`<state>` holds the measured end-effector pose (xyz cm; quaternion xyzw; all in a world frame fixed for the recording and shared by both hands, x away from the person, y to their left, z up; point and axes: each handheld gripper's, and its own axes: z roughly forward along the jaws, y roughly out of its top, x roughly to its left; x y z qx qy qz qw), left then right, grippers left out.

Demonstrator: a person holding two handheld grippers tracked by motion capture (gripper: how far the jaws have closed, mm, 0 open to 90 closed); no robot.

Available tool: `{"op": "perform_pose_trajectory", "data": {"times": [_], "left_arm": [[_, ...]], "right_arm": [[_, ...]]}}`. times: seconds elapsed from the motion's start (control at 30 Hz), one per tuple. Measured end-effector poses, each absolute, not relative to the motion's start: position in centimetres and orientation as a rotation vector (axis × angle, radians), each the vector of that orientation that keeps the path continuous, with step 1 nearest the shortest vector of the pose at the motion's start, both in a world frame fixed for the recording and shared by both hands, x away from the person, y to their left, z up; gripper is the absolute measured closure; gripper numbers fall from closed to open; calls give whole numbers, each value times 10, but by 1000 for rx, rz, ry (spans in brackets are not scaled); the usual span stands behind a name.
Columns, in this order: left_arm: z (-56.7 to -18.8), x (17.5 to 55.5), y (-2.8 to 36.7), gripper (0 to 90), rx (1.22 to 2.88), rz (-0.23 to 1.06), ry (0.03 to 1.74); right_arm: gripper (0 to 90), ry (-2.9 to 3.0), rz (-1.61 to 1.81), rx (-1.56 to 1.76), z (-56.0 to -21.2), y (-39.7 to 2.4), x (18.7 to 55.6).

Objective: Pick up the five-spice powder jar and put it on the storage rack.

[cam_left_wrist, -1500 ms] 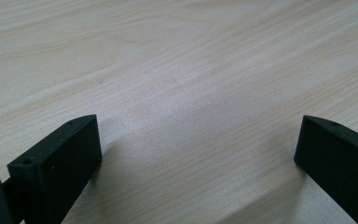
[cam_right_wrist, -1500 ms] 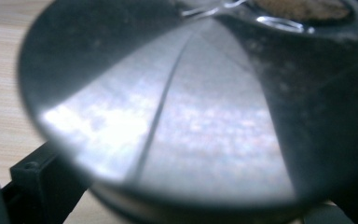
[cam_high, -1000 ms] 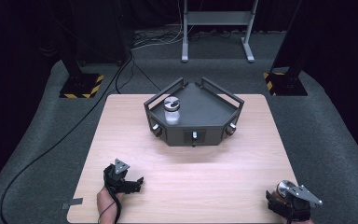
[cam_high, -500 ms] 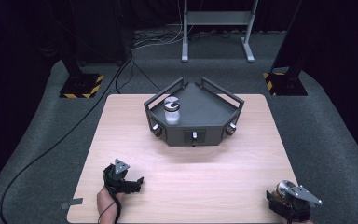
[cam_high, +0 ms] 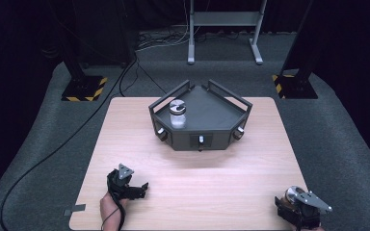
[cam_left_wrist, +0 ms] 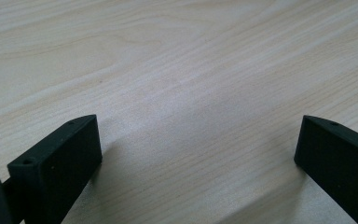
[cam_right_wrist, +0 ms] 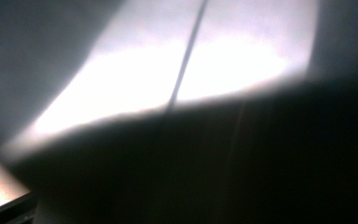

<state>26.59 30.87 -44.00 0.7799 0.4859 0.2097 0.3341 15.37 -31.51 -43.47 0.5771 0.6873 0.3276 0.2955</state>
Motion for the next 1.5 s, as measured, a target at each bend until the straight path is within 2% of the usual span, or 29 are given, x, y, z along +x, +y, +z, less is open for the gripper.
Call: {"op": "perform_pose_trajectory", "data": {"times": [0.57,1.5], "left_arm": [[-440,266,309,5,2036,548,1268],[-440,266,309,6,2036,549,1267]], "right_arm": [[303,1839,891,1514,-431,-314,153],[303,1844,925,1418,-406,-306,160]]}}
